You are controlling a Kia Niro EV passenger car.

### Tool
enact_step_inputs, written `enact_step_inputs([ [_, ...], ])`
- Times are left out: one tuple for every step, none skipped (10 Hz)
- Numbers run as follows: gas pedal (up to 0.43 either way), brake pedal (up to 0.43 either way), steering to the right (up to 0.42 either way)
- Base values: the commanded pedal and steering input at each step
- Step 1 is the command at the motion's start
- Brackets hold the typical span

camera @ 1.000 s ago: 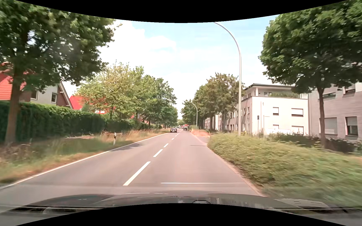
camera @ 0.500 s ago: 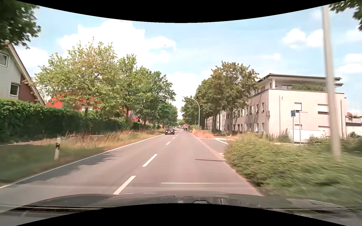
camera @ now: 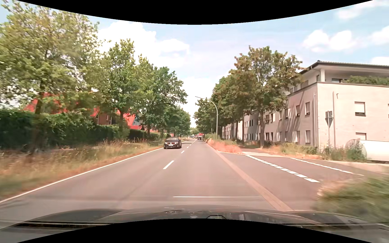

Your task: Follow the waypoints while adhering to traffic rules and regulations

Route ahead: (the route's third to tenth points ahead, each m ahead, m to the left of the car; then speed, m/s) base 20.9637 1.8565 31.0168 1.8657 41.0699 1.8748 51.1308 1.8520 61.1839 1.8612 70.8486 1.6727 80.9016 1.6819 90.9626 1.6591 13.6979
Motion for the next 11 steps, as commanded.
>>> enact_step_inputs([
  [0.209, 0.000, -0.001],
  [0.209, 0.000, -0.001],
  [0.209, 0.000, 0.000],
  [0.209, 0.000, 0.000],
  [0.209, 0.000, 0.000],
  [0.209, 0.000, 0.000],
  [0.209, 0.000, 0.000],
  [0.197, 0.000, 0.000],
  [0.197, 0.000, 0.000],
  [0.197, 0.000, 0.000],
  [0.197, 0.000, 0.000],
])
